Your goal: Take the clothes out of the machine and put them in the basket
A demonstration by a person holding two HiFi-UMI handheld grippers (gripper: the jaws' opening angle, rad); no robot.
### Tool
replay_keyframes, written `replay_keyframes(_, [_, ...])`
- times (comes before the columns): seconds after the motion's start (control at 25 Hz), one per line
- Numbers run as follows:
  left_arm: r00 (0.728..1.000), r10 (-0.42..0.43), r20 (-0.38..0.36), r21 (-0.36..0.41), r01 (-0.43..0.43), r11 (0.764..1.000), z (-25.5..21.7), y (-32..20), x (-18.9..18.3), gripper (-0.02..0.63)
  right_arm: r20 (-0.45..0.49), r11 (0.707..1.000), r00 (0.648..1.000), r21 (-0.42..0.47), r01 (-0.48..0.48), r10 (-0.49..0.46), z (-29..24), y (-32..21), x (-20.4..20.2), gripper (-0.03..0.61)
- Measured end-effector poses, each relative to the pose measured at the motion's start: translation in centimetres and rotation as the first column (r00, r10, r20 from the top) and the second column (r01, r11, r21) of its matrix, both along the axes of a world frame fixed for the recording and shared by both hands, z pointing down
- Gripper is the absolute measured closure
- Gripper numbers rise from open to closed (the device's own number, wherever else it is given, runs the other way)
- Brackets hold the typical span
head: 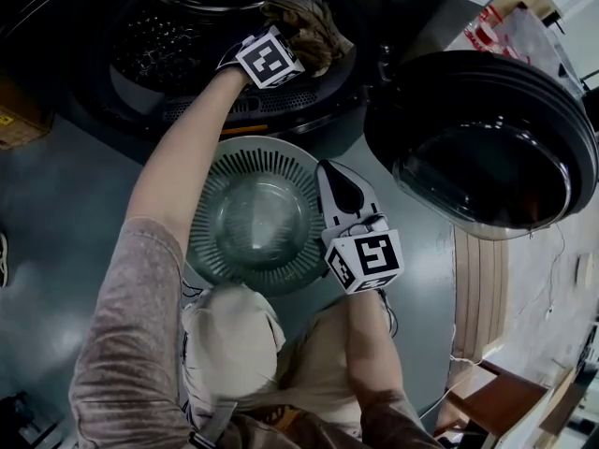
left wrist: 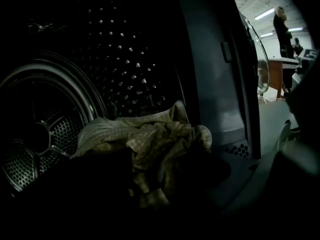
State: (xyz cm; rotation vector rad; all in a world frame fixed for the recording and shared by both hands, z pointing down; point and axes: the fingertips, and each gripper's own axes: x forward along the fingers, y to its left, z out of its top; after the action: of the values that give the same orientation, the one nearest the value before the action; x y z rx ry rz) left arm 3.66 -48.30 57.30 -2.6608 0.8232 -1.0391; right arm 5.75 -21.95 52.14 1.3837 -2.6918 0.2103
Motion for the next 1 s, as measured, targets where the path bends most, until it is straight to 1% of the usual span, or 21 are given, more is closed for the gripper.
replay_keyframes(0.04, [1.0,0.01,0.02,0.008,-0.01,1.0,0.2,0.0,0.3,0.262,0.004,1.0,1.0,-0.003,-0.005,0.005,0.0,-0.1,0.1,0.58])
replay_keyframes(0.16, [0.998,0.032,0.051,0.042,-0.034,0.999,-0.1,0.2,1.0,0.318,0.018,1.0,1.0,-0.004,-0.008,0.008,0.0,-0.3,0.1,0.58])
replay_keyframes(0.32, [0.994,0.053,0.097,0.027,-0.056,0.998,0.6,0.6,1.2,0.395,0.014,1.0,1.0,-0.01,-0.014,0.014,0.3,-0.3,0.3,0.58])
replay_keyframes(0.44, [0.988,0.06,0.141,0.037,-0.066,0.997,1.0,0.9,1.2,0.45,0.015,1.0,1.0,-0.015,-0.019,0.019,0.4,-0.4,0.5,0.58])
replay_keyframes(0.52, [0.987,0.057,0.152,0.044,-0.064,0.997,1.0,1.0,1.1,0.476,0.009,1.0,1.0,-0.014,-0.016,0.016,0.5,-0.3,0.5,0.58])
replay_keyframes(0.68, [0.993,0.035,0.114,0.043,-0.04,0.998,0.2,1.7,0.5,0.509,0.005,1.0,1.0,-0.021,-0.019,0.019,0.9,-0.5,0.9,0.58])
replay_keyframes(0.84, [0.998,0.004,0.069,0.062,-0.008,0.998,-0.9,3.1,-0.4,0.515,0.016,1.0,1.0,-0.021,-0.014,0.014,0.7,-0.5,0.9,0.58])
replay_keyframes(1.0, [1.0,-0.019,0.016,0.06,0.018,0.998,-3.1,4.9,-2.0,0.52,-0.001,1.0,1.0,-0.019,-0.005,0.005,0.9,-0.4,1.0,0.58])
